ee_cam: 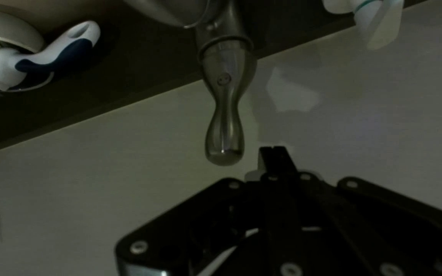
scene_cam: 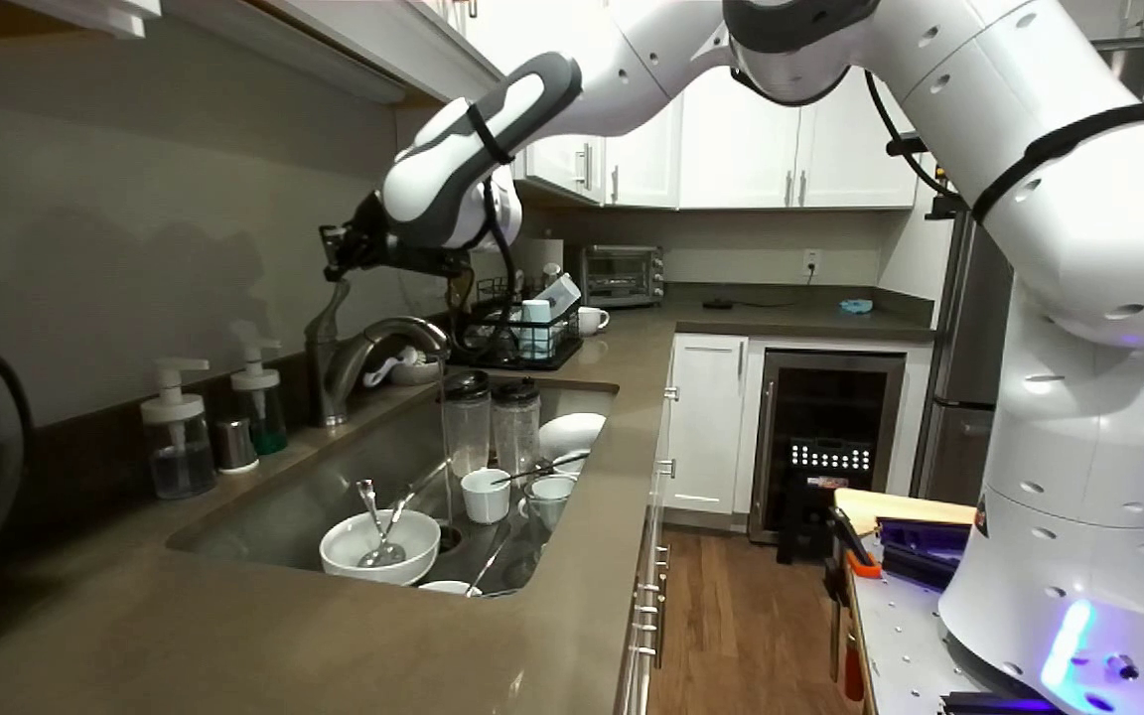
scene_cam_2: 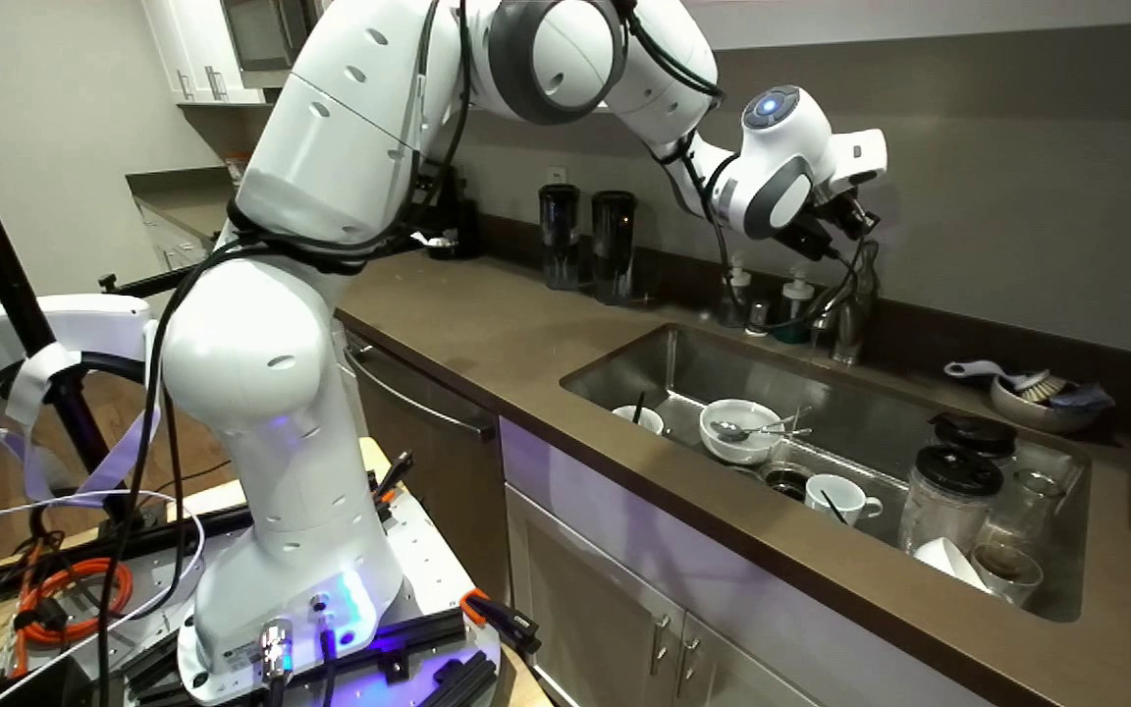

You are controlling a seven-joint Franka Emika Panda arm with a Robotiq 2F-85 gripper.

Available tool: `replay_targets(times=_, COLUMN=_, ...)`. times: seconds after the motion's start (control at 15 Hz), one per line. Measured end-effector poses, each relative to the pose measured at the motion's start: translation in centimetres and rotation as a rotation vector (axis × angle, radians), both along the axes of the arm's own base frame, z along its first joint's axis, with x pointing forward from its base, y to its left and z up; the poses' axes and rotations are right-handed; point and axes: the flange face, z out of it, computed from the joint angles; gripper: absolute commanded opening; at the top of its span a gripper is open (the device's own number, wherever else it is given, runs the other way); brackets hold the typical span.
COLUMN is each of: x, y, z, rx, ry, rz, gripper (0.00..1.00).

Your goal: Open the tap

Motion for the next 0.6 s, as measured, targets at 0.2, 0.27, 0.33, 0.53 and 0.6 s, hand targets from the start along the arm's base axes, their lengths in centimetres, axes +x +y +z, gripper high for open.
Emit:
replay_targets(times=0.2, x=0.0, y=0.0, z=-0.2, rx=0.006, ry=0.035, rz=0.027, gripper=0.03)
replay_targets(times=0.27, x=0.0, y=-0.2, z=-0.4, rx=0.003, ry=0.054, rz=0.03, gripper=0.03)
replay_targets(times=0.33, x=0.0, y=-0.5, z=-0.6, rx=0.0, ry=0.075, rz=0.033, gripper=0.03)
replay_targets(times=0.53, x=-0.1, y=-1.2, z=-1.2, rx=-0.014, ry=0.124, rz=0.034, gripper=0.03)
replay_targets(times=0.6, x=-0.1, y=-1.5, z=-1.3, rx=-0.02, ry=0.137, rz=0.034, gripper=0.03)
